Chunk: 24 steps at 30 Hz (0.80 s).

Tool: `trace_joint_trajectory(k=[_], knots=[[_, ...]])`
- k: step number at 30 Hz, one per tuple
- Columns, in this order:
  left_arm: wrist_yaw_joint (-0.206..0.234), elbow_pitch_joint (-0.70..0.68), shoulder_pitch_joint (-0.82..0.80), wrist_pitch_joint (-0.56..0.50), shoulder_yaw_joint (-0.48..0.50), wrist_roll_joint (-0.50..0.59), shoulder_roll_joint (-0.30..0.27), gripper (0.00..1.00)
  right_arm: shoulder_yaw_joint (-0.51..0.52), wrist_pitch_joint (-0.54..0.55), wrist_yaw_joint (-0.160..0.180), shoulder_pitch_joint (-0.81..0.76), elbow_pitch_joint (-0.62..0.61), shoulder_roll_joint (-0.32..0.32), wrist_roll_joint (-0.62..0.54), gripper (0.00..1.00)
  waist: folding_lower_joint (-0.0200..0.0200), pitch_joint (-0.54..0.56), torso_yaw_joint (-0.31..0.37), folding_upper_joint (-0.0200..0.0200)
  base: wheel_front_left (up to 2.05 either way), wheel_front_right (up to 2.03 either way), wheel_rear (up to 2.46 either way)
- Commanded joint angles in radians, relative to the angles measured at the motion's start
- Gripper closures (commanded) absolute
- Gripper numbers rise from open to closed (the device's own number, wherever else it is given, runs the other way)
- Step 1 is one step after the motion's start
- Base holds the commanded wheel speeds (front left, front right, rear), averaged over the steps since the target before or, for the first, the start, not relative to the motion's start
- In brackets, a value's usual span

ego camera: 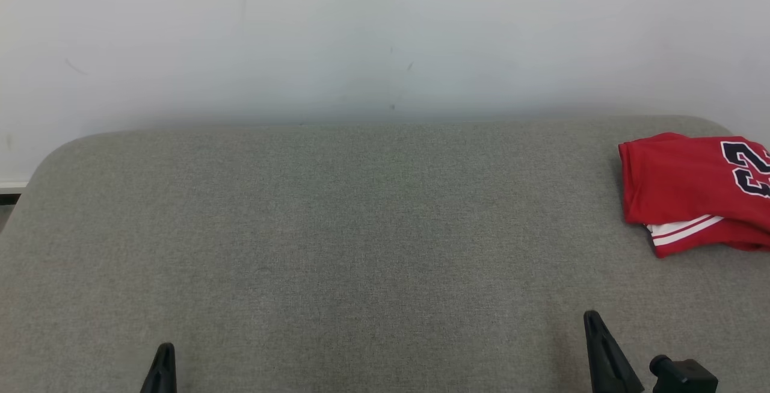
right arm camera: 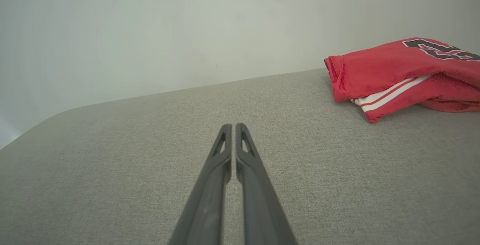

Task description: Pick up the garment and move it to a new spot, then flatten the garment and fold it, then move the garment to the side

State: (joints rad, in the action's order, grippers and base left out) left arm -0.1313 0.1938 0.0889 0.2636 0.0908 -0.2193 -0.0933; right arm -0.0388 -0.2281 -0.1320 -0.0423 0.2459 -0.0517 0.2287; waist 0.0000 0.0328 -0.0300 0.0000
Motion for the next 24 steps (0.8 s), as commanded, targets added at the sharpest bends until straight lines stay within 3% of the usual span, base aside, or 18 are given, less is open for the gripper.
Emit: trace_joint_trajectory(k=[1, 24], knots=[[0.0, -0.003, -0.009, -0.008, 0.003, -0.021, -0.002, 1.0, 0.001, 0.004, 0.0, 0.006, -0.008, 0.0, 0.023, 1.0, 0.0, 0.0, 0.0, 0.0, 0.0, 0.0, 0.0], [0.0, 0.009, -0.063, -0.111, 0.009, -0.406, 0.01, 1.0, 0.03, 0.087, 0.0, 0.049, -0.008, -0.012, 0.419, 1.0, 0.0, -0.007, 0.006, 0.0, 0.0, 0.0, 0.0]])
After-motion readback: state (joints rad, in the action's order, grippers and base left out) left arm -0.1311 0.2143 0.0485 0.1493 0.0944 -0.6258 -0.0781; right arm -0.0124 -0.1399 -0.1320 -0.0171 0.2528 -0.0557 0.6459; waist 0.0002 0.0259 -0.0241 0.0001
